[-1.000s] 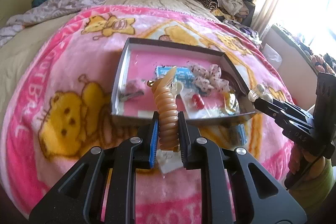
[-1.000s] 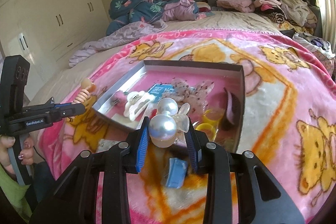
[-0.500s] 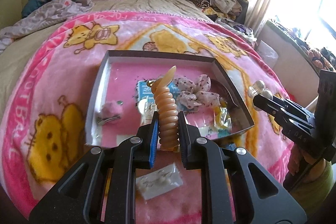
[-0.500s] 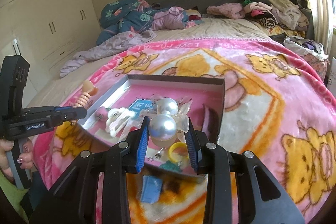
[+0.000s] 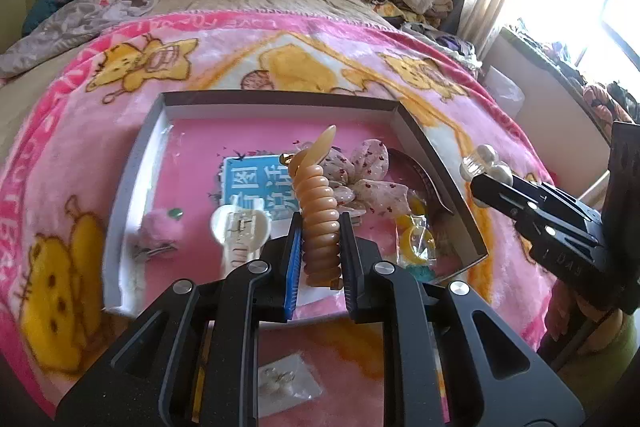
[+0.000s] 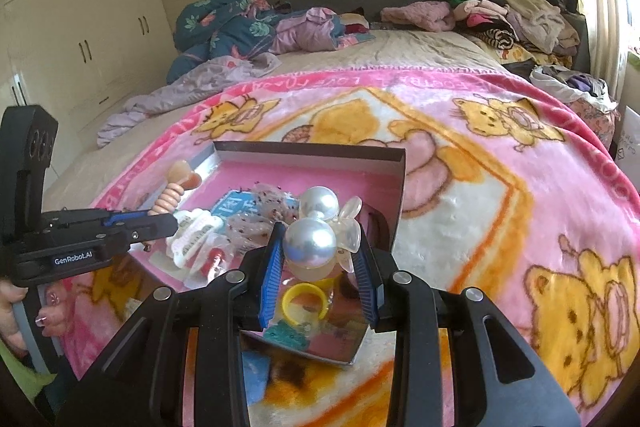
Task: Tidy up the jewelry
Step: 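Carry the spiral hair tie and pearl earrings into the box and open both tools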
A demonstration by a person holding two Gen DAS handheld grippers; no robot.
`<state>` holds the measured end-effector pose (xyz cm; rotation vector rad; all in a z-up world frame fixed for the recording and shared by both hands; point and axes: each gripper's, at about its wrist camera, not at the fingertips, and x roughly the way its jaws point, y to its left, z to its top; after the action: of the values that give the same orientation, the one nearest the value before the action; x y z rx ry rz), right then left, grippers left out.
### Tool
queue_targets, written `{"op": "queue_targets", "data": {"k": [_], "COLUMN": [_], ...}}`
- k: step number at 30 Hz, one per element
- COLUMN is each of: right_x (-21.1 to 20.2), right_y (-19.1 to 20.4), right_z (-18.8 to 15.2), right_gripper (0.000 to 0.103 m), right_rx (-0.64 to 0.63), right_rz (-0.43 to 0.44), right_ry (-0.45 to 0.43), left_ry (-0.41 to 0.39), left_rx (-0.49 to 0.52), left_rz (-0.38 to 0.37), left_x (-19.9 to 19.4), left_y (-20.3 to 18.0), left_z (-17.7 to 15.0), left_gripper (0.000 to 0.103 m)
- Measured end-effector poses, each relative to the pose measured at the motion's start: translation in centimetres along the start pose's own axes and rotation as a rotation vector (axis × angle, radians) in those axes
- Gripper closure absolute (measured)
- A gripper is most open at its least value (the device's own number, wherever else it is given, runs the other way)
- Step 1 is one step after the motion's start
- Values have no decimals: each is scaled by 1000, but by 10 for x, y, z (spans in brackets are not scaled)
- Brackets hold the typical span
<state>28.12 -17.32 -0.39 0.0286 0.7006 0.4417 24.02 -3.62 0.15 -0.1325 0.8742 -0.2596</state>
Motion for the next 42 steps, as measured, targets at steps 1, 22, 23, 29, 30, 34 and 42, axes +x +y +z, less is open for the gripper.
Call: {"op": "queue_targets", "data": {"k": [1,22,23,29,30,34,42], "right_x": [2,29,29,29,29,27,11], "right_y": [0,6,6,9,9,9,8], "right_z": [-1,-37,-37,-38,-38,-40,-38], "right_gripper": [71,71,71,71,71,70,61], "right_rx": [-2,-13,-16,-22,-21,-18,-15], "right_rz": [-3,40,37,43,43,33,21], "right_ry": [4,116,116,128,131,136,111], "left_ry": [4,73,74,74,75,74,64], "left_rx": [4,24,25,23,24,27,34], "left_rz": [-4,-23,-22,-26,-26,-30,-32], "left_x": [4,43,43,43,43,42,34], "left_y": [-2,-7,-7,-6,-7,-9,-13], "left_z": [0,-1,-1,0,0,-1,-3], "left_gripper": [92,92,92,92,92,92,91]}}
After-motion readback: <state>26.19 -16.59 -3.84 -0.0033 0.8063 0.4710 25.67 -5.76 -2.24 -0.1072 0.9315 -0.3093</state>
